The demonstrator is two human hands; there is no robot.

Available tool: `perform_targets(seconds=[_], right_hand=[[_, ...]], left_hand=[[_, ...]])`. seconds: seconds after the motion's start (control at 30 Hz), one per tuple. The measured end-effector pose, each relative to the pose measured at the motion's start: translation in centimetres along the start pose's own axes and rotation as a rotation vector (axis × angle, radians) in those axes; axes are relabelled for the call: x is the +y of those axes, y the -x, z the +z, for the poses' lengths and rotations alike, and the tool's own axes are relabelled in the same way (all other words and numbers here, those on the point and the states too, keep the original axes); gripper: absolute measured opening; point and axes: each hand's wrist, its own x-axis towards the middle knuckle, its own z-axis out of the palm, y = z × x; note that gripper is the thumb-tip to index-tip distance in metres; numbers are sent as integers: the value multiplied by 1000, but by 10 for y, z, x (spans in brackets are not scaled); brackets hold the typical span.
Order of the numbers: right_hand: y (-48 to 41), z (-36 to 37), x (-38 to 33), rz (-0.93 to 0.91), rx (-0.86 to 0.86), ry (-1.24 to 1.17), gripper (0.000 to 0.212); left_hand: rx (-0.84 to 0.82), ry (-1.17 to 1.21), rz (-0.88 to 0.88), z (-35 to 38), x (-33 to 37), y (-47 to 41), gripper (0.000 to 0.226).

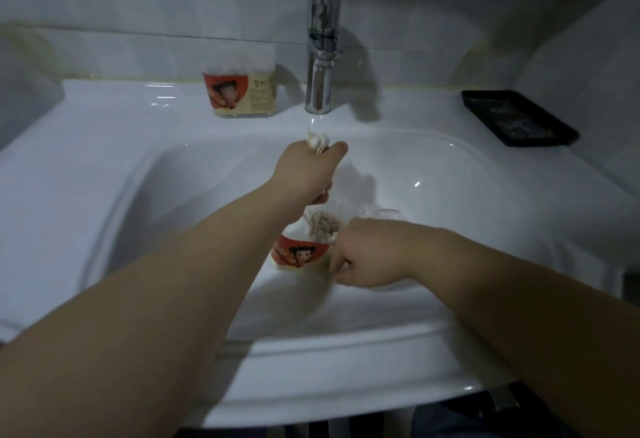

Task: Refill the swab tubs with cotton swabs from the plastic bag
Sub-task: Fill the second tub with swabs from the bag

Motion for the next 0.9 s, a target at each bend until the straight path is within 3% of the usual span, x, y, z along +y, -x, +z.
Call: perform_targets(seconds=[0.23,0.47,0.57,0.63,0.77,0.9], right_hand=[[-11,16,-5,-6,-70,29,15],[-14,13,-16,-55,-2,79,17],[-9,7,-21,-44,17,-4,16],[-2,-4,-21,3,73,-144,12],[3,-22,-7,161,356,-374,7],[-1,-21,14,276,454,-319,6]], left_hand=[[-30,3,4,-3,-2,1,21],[-53,-45,8,-4,-4,-1,24],[-41,-68,5,-6,-6,-2,25],[-32,-87,6,-6,-6,-4,25],[-17,-108,23,-8,-4,-6,27],[-23,-165,34,-8,-6,-5,24]])
